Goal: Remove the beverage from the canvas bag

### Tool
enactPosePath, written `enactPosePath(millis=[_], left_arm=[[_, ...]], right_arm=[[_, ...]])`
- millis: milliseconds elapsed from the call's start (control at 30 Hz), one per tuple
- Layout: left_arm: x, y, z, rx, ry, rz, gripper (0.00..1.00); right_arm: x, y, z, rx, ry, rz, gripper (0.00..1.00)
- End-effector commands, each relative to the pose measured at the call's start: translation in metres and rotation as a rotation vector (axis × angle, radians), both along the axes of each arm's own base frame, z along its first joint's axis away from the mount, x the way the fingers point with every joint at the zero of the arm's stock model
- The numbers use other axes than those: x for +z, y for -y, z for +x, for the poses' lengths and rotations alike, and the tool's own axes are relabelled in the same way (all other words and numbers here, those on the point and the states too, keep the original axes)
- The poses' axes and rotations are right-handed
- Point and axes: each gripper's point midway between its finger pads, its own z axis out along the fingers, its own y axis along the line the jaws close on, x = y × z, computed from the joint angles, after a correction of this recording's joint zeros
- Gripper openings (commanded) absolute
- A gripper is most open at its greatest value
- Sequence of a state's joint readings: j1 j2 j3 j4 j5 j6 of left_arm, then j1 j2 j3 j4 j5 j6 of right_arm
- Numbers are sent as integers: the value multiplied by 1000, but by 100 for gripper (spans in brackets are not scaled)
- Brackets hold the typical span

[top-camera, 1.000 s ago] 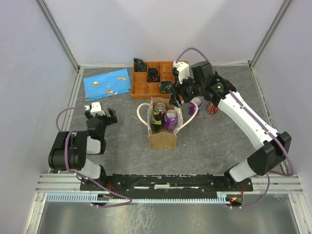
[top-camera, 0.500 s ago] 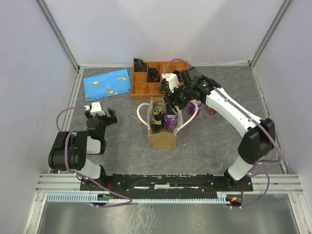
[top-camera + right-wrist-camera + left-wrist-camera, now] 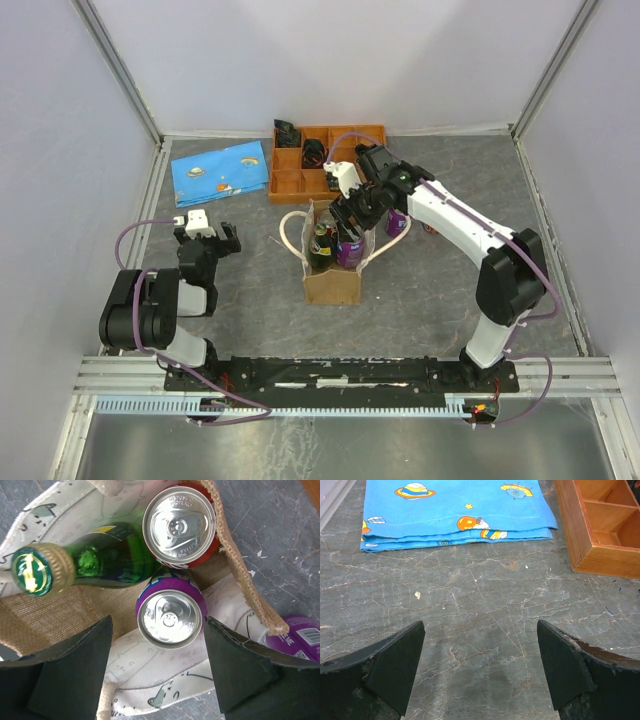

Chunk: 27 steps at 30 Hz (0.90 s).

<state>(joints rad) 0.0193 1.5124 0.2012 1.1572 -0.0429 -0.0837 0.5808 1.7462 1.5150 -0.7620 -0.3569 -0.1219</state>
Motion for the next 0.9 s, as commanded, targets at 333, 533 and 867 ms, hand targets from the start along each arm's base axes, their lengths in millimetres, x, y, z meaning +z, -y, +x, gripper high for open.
enactPosePath(millis=[333,533,867], left_arm=[[17,-1,10,-9,56,42,99],[16,0,10,-9,56,41,99],[16,0,9,-9,56,42,99]], right_arm=[[-37,0,12,4,27,-136,81],[-53,3,10,7,10,-204,80],[-64,10,8,8,1,-282,38]])
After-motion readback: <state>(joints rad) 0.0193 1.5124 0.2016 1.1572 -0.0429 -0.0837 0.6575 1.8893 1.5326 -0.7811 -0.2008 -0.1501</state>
